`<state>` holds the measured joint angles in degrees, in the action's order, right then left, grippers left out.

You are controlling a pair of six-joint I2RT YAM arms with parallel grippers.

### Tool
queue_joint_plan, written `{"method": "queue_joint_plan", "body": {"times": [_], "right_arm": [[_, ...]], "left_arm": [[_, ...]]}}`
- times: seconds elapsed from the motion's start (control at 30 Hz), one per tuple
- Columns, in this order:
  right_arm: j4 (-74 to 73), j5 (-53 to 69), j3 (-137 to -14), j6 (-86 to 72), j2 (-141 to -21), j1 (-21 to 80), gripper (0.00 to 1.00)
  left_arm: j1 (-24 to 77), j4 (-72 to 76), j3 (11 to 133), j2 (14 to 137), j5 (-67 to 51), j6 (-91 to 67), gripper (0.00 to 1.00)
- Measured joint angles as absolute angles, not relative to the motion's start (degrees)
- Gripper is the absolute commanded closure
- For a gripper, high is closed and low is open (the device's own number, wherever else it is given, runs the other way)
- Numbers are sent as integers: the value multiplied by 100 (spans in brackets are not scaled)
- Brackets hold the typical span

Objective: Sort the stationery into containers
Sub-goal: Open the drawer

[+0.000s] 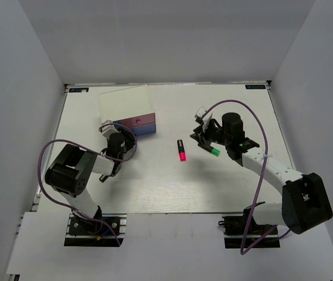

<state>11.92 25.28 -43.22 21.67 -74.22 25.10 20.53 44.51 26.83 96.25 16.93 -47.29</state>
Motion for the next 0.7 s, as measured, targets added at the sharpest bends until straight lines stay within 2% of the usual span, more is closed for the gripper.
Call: {"method": "queue_joint_plan", "body": {"times": [0.37, 0.57, 0.67, 0.7], "right_arm": [[1199, 2552, -4322, 2169, -7422, 2429, 63], [1199, 2565, -4322, 2169, -7422, 2401, 63], [1199, 2569, -4322, 2171, -7422, 2397, 63], [1199, 2569, -4322, 2171, -7422, 2397, 63]], "left_arm": [[2112, 4737, 2856, 9963, 1977, -4877, 49], [2112, 4856, 2932, 10071, 2047, -4982, 59], [2119, 4921, 2941, 10101, 2040, -5022, 66], [2123, 4934, 2943, 10110, 2040, -5033, 72]]}}
